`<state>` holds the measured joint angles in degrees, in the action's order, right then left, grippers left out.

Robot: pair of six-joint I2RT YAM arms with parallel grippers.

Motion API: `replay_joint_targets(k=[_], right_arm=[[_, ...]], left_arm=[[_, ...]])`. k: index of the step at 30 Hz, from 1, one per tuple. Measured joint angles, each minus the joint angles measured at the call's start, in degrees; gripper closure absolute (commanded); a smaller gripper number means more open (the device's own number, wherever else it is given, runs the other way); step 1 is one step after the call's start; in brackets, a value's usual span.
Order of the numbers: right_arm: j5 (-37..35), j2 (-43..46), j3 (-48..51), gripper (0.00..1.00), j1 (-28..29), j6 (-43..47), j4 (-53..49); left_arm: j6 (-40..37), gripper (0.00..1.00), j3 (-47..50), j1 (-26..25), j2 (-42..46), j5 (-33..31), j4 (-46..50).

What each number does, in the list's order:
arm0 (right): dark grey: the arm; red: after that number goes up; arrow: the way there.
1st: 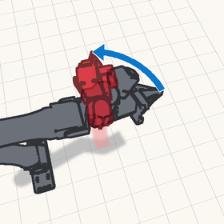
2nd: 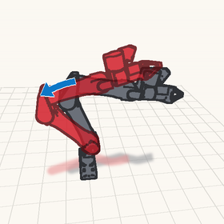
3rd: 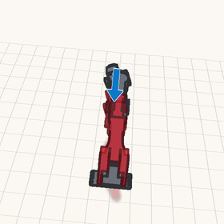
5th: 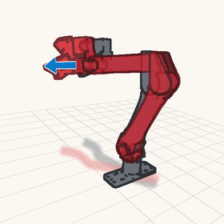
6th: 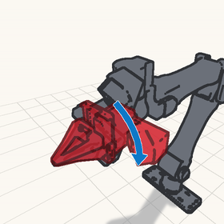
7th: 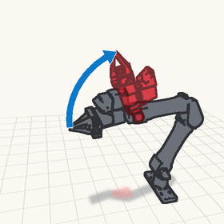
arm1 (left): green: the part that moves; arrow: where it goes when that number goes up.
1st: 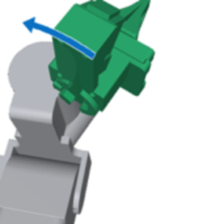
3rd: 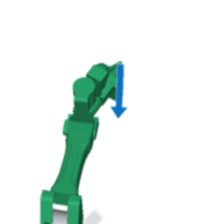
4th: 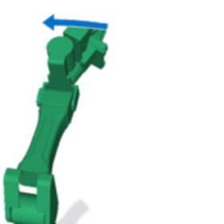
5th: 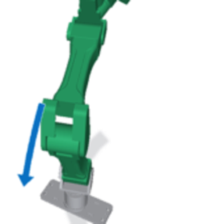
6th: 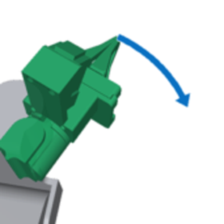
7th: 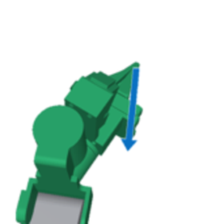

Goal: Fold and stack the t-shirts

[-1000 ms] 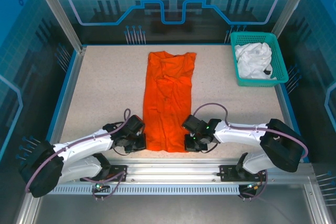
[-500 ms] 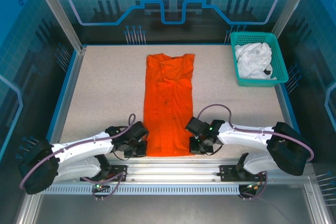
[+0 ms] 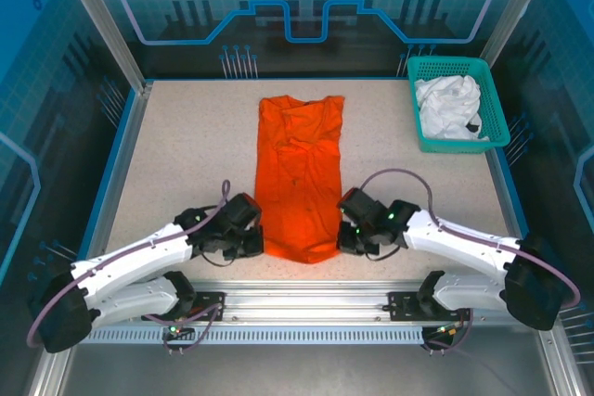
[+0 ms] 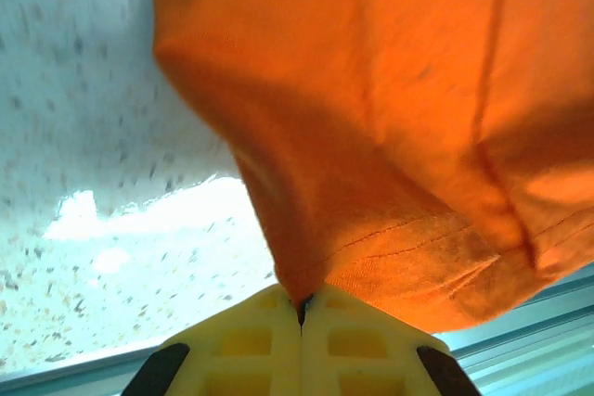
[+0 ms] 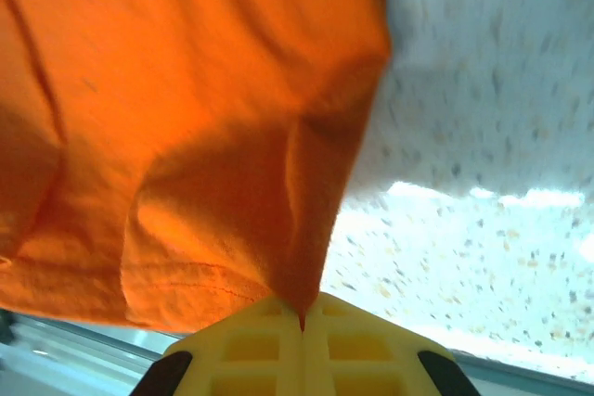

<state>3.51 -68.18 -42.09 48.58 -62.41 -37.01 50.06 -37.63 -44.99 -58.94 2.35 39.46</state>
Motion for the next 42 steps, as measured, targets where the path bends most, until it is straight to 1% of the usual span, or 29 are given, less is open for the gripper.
replay_joint_targets(k=[2,4,6,7,9,11,14,19,22,27,35,37,39,41,42], right_arm=[[-0.13,-0.87,-4.20,1.00,-3.10,1.73,-0.31],[-0.24,-1.64,-6.82,1.00,-4.90,3.41,-0.11],[0.76,-5.05,-11.26,1.00,-7.78,5.77,-2.01],[1.03,-7.61,-13.75,1.00,-9.92,6.99,-1.84],[1.44,-11.91,-17.49,1.00,-13.66,8.96,-1.46],[2.08,-15.89,-20.61,1.00,-16.96,10.88,-1.38],[3.19,-21.22,-24.55,1.00,-20.44,12.96,-1.36],[5.33,-30.42,-30.82,1.00,-24.35,15.41,-1.05],[6.45,-35.67,-34.32,1.00,-25.83,16.61,-1.18],[8.00,-41.79,-39.58,1.00,-27.39,17.94,-1.46],[10.67,-48.13,-46.49,1.00,-29.57,18.56,-2.60],[11.37,-49.29,-47.67,0.99,-30.10,18.53,-2.62],[11.87,-50.10,-48.28,0.90,-30.56,18.47,-2.69],[12.07,-50.80,-48.74,0.83,-30.97,18.16,-2.93],[12.17,-51.06,-48.83,0.78,-31.17,17.94,-2.91]], left_arm=[[-1.11,1.00,-3.23,3.08,-1.25,-0.04,-0.26],[-2.38,1.00,-5.14,5.25,-2.40,-0.09,-0.59],[-4.52,1.00,-9.53,9.14,-6.54,1.55,1.18],[-5.81,1.00,-12.61,12.04,-10.05,1.70,0.55],[-7.89,1.00,-17.09,16.04,-15.34,2.01,-1.07],[-9.66,1.00,-20.44,19.06,-19.74,2.19,-2.32],[-11.30,1.00,-23.63,21.94,-25.73,2.51,-3.87],[-13.18,1.00,-28.79,24.98,-35.80,3.10,-5.11],[-13.90,1.00,-30.91,26.43,-39.56,3.69,-5.75],[-14.56,1.00,-36.39,28.13,-45.05,4.68,-5.92],[-15.10,1.00,-41.27,29.92,-50.10,5.70,-6.38],[-15.54,0.97,-42.14,30.45,-50.93,6.08,-6.38],[-15.67,0.88,-42.80,31.12,-51.67,6.54,-6.36],[-15.76,0.85,-43.65,31.85,-52.72,6.80,-6.34],[-15.89,0.81,-44.35,32.20,-53.53,6.97,-6.29]])
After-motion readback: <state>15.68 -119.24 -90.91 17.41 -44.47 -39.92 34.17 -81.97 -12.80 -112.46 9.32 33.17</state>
